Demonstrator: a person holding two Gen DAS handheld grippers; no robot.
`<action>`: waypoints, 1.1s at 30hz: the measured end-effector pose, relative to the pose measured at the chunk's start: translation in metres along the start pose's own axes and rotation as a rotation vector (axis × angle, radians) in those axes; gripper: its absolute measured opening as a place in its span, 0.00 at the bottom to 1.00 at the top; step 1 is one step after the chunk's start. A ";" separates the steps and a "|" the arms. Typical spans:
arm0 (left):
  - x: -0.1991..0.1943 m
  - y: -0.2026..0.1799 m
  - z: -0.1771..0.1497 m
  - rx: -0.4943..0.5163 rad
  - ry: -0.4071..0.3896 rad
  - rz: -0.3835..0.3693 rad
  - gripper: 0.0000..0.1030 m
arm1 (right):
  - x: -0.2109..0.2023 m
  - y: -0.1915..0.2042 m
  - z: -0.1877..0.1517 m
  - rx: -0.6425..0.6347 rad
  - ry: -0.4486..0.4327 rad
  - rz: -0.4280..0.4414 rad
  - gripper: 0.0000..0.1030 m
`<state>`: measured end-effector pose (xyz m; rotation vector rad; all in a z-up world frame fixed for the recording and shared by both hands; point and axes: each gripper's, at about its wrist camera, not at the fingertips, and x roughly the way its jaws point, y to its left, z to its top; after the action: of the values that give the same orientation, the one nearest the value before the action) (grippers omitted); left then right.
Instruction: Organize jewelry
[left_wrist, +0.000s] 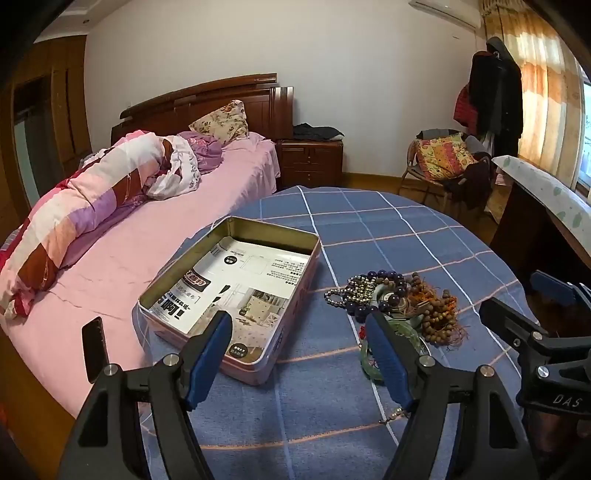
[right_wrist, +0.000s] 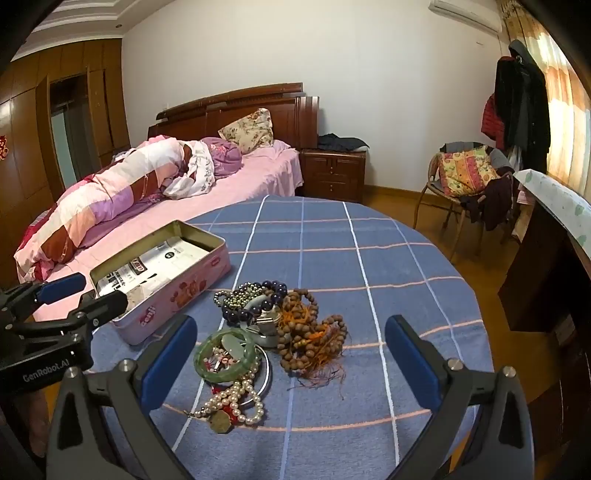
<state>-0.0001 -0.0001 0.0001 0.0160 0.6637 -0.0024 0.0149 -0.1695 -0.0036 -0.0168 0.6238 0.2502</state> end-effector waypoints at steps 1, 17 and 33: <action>0.000 0.000 0.000 0.002 -0.003 0.004 0.73 | 0.000 0.000 0.000 0.000 0.000 0.001 1.00; 0.004 0.001 -0.002 -0.005 0.000 0.021 0.73 | 0.003 0.003 -0.005 -0.001 0.010 0.003 1.00; 0.002 0.002 -0.001 -0.007 0.000 0.029 0.73 | 0.004 0.003 -0.005 -0.001 0.011 0.002 1.00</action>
<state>0.0007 0.0019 -0.0019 0.0191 0.6634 0.0277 0.0141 -0.1666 -0.0097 -0.0183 0.6349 0.2519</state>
